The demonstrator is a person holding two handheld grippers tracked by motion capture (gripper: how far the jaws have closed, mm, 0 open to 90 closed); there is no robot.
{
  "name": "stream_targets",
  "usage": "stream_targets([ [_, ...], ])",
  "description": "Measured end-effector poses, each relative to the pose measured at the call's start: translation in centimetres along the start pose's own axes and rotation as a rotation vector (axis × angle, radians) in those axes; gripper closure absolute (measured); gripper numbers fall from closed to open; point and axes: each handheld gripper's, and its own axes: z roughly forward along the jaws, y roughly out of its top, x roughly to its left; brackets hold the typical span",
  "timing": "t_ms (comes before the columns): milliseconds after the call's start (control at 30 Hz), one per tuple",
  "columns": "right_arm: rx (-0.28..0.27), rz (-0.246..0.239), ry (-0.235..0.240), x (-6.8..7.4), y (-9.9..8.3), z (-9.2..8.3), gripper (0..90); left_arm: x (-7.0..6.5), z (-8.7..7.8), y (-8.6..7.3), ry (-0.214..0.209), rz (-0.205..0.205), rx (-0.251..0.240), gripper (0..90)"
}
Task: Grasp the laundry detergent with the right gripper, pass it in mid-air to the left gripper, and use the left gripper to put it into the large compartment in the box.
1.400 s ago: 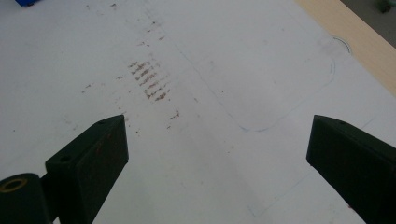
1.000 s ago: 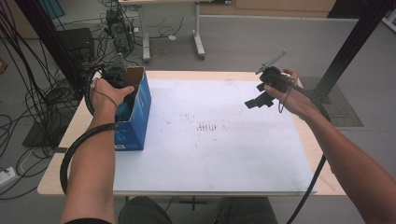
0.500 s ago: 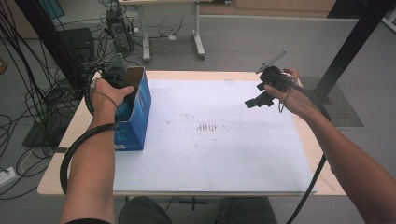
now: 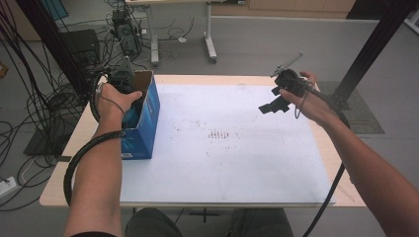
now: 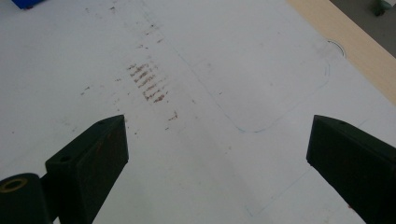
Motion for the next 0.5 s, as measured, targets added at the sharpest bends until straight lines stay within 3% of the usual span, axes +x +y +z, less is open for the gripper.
stream_targets([
  [500, -0.002, 0.002, -0.005, -0.06, 0.16, 0.0, 5.5, 0.12, 0.0, -0.08, -0.004, 0.0, -0.003, 35.8],
])
